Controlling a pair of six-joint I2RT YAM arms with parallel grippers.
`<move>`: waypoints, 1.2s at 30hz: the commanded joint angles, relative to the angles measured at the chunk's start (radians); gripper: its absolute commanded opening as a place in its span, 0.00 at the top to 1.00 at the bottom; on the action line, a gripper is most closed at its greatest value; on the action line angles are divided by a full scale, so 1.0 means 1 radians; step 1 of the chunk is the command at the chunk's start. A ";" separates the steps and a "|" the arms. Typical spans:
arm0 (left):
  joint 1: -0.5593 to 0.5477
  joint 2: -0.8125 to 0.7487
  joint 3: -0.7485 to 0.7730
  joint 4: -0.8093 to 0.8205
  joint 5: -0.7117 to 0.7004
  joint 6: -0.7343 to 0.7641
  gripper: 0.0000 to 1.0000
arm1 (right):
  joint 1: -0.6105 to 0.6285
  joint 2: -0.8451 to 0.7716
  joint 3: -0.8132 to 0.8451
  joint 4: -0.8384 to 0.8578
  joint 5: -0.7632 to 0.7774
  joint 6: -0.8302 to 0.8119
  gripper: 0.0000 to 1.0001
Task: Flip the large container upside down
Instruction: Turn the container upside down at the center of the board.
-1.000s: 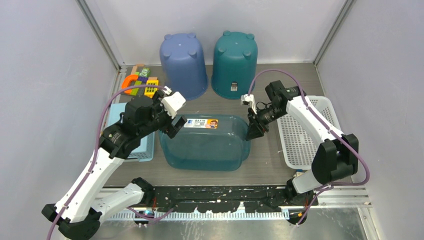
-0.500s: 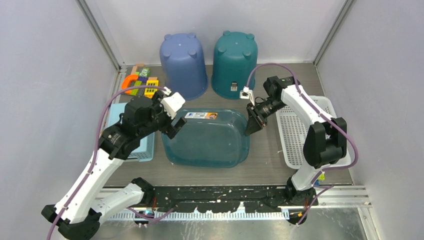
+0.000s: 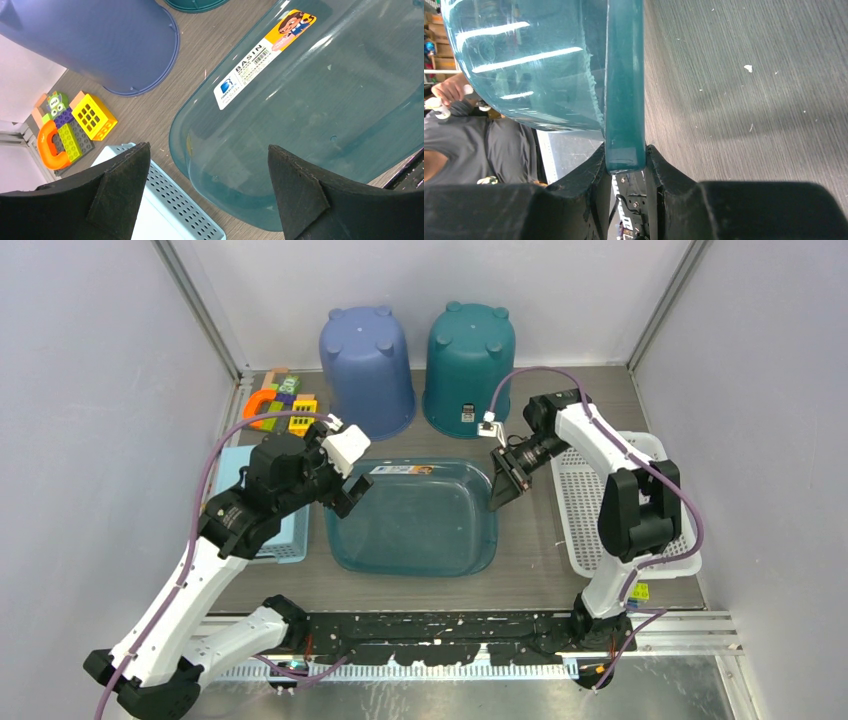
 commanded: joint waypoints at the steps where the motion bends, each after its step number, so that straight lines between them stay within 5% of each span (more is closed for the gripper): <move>1: 0.008 -0.011 -0.002 0.055 0.006 -0.017 0.12 | -0.001 0.017 0.050 -0.034 -0.092 0.039 0.99; 24: 0.018 -0.002 -0.021 0.068 0.017 -0.018 0.12 | -0.003 0.167 0.088 -0.072 -0.100 0.083 0.99; 36: 0.022 0.002 -0.028 0.072 0.022 -0.018 0.11 | -0.060 0.337 0.206 -0.298 -0.122 -0.029 0.99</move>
